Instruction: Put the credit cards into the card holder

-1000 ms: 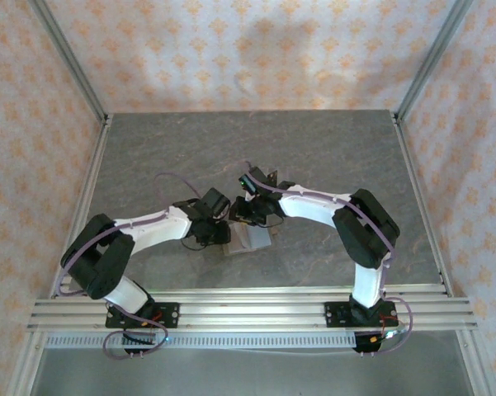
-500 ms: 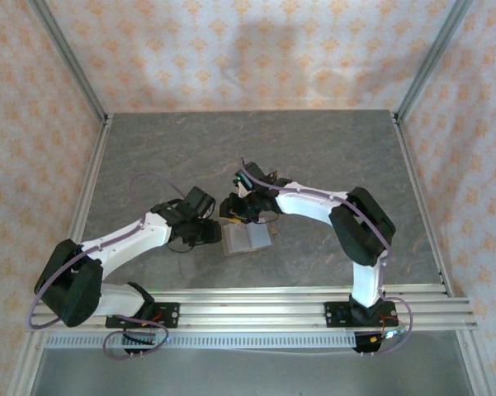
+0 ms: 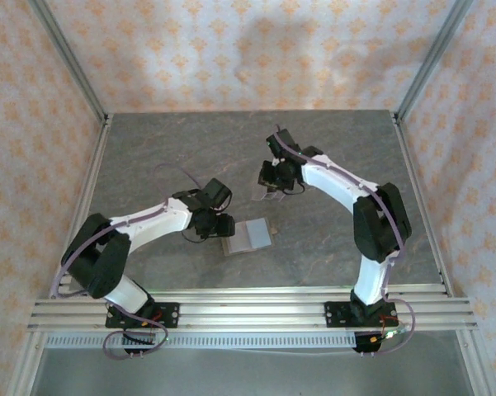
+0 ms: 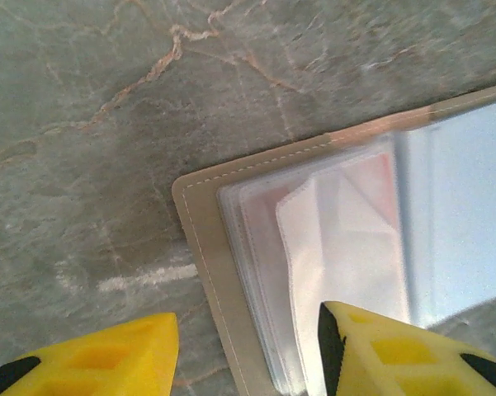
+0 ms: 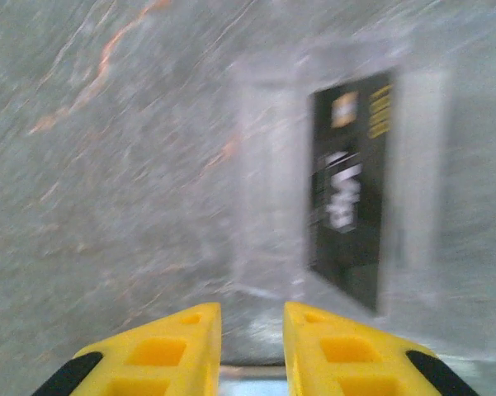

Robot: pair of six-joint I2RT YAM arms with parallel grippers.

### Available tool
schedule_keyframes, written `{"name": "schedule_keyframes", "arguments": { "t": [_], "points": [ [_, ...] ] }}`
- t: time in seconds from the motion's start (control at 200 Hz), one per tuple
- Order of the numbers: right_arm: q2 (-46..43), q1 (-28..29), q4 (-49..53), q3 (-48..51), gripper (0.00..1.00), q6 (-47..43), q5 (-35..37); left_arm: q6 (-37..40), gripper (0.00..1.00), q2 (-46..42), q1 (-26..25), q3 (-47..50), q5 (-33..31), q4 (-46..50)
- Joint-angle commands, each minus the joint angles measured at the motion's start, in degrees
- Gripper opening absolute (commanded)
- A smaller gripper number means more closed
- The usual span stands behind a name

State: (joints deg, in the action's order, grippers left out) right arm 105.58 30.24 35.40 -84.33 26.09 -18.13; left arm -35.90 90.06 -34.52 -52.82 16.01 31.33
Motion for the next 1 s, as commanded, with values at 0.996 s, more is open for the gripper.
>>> {"name": "schedule_keyframes", "arguments": {
  "t": [0.996],
  "points": [
    [10.19, -0.8, 9.44, -10.18, 0.06, -5.66, 8.17, -0.23, 0.35, 2.63, -1.51, 4.87, -3.0, -3.63]
  ]
}}
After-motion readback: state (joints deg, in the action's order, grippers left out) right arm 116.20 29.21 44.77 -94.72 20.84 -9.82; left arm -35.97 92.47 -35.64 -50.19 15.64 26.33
